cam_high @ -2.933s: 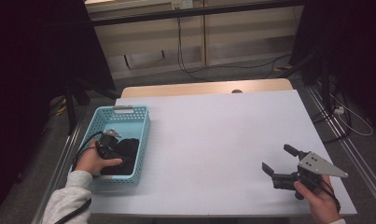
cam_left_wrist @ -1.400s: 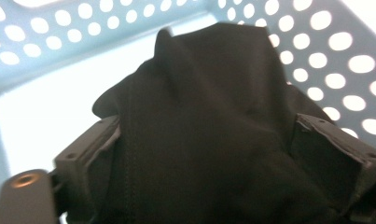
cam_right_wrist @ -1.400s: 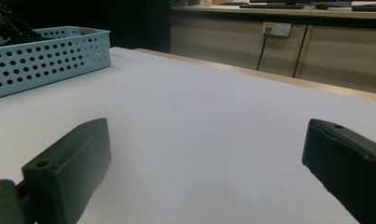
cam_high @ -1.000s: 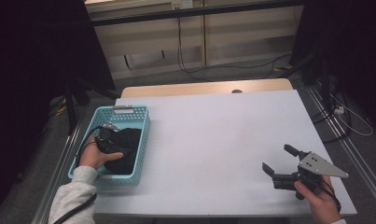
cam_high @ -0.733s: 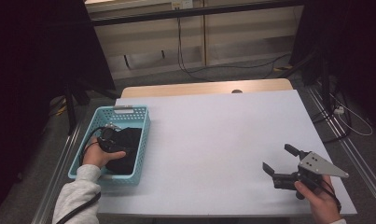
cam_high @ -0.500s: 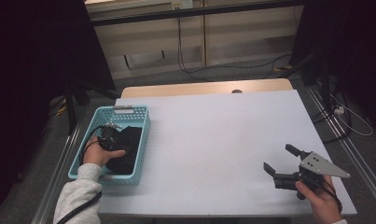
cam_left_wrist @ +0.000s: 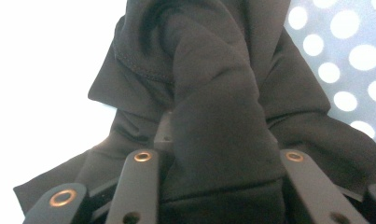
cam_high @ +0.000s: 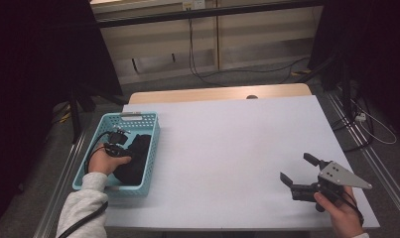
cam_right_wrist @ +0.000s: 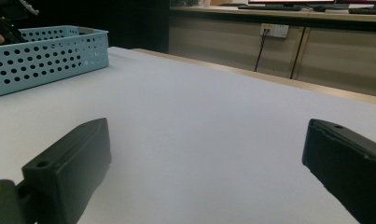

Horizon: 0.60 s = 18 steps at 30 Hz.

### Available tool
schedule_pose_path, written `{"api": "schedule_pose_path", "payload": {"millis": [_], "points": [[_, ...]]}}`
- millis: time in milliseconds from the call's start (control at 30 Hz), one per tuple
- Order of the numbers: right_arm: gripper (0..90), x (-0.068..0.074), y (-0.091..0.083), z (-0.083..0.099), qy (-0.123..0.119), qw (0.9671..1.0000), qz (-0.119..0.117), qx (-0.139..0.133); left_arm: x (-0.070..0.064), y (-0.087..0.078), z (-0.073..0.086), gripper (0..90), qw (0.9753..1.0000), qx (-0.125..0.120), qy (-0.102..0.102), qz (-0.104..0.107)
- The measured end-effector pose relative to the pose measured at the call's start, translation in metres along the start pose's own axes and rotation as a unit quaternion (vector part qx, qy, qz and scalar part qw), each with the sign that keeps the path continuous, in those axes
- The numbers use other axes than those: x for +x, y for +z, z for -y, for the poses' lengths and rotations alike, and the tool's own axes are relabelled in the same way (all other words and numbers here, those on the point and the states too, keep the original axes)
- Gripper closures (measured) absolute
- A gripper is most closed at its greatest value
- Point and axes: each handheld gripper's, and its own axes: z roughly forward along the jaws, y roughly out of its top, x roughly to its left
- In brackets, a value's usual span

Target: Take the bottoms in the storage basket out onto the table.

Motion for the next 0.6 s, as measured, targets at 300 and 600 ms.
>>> {"api": "schedule_pose_path", "payload": {"millis": [300, 600], "points": [[0.0, -0.001, 0.0, 0.0, 0.002, 1.0, 0.0, 0.001, 0.012, -0.016, 0.0, 68.6, 0.9991, -0.01, -0.04, 0.013], [0.1, 0.0, 0.002, 0.0, 0.004, 1.0, -0.003, 0.0, 0.022, -0.059, -0.012, 68.9, 0.9968, -0.055, -0.059, 0.004]]}}
